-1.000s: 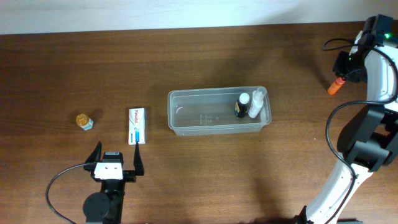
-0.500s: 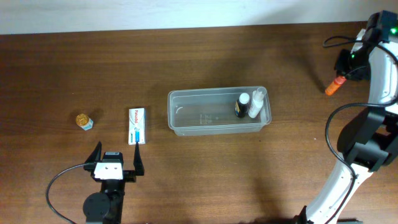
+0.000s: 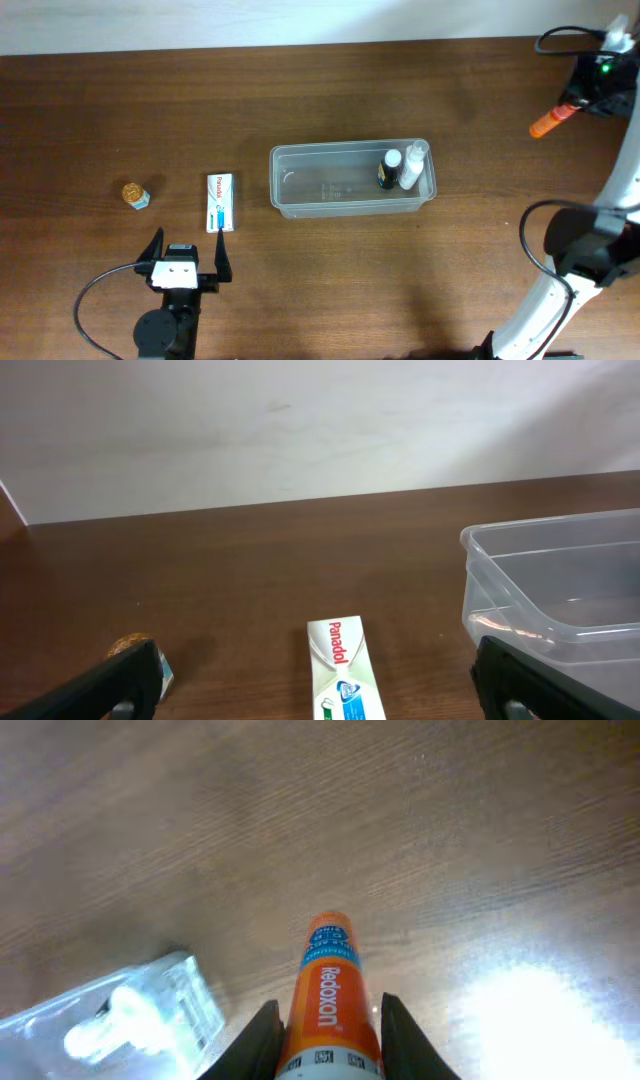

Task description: Pack container

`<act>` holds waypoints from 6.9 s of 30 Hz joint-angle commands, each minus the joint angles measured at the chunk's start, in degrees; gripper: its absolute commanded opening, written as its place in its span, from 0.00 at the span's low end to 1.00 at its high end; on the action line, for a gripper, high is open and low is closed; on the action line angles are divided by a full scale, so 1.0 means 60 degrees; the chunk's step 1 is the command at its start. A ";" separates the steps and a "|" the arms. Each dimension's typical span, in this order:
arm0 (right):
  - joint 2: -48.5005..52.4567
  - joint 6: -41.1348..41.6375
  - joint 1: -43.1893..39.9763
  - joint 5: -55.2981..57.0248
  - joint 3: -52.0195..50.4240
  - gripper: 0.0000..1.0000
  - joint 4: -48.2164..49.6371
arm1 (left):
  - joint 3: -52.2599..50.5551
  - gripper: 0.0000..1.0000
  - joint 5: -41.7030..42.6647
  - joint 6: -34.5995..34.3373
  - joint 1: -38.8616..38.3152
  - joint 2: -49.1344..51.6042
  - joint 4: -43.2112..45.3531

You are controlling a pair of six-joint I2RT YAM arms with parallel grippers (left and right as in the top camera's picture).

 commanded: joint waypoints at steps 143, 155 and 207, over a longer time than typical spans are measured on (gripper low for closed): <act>-0.3621 0.0827 0.5548 0.1035 -1.0080 0.36 0.5038 | -0.0018 0.99 0.0106 0.0149 0.0040 -0.0055 -0.0047; -0.3654 0.0827 0.5512 0.1381 -0.7053 0.43 0.3508 | -0.0018 0.99 0.0106 0.0149 0.0040 -0.0055 -0.0047; -0.3603 0.1909 0.0266 0.2783 -0.6502 0.98 0.2779 | -0.0018 0.99 0.0106 0.0149 0.0040 -0.0055 -0.0047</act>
